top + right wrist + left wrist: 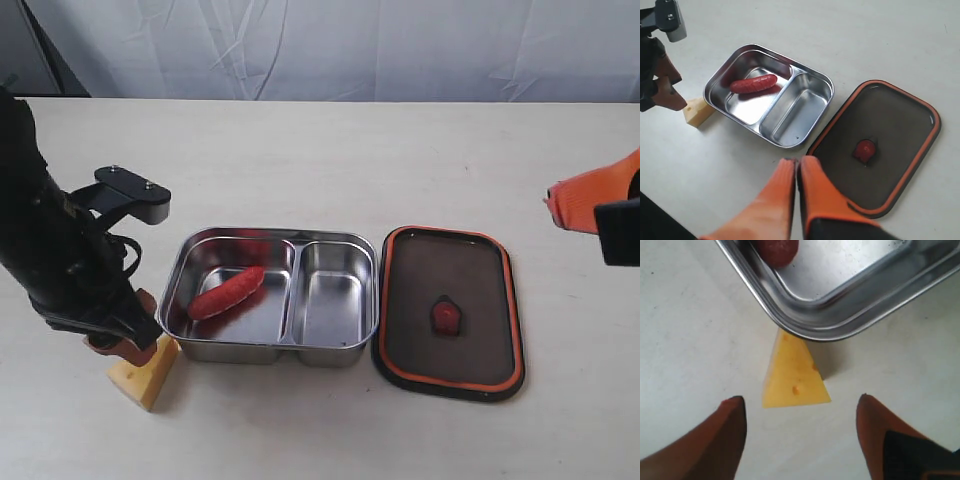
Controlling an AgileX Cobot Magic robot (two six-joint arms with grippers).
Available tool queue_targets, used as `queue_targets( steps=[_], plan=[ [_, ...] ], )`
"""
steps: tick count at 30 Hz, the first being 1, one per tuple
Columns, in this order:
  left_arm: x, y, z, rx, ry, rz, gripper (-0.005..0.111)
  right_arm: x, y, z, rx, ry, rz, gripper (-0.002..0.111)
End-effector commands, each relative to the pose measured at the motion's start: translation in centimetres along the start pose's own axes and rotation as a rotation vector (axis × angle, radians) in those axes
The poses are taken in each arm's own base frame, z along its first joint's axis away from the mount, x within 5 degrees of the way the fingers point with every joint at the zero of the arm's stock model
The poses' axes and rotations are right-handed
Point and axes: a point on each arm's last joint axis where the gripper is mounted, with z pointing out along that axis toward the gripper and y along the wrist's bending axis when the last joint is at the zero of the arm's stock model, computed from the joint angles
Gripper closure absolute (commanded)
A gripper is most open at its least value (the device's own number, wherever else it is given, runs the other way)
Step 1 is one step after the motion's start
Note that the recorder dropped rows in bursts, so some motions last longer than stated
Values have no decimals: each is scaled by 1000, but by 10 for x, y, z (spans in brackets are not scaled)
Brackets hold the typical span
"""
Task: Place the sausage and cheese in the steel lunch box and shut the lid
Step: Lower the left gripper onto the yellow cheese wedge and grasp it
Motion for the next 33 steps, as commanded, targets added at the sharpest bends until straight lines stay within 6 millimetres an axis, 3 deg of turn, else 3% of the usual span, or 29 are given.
queue_targets(
  steps=[1, 10, 19, 33],
  plan=[
    [4, 1, 8, -25, -29, 1, 46, 1, -1, -3, 11, -16, -13, 102],
    [13, 3, 22, -47, -52, 11, 46, 1, -1, -3, 10, -16, -12, 102],
    [9, -11, 26, -70, -68, 104, 46, 1, -1, -3, 2, -16, -5, 102],
    [6, -7, 63, -52, 62, 94, 46, 1, 1, -3, -12, -12, 9, 102]
  ],
)
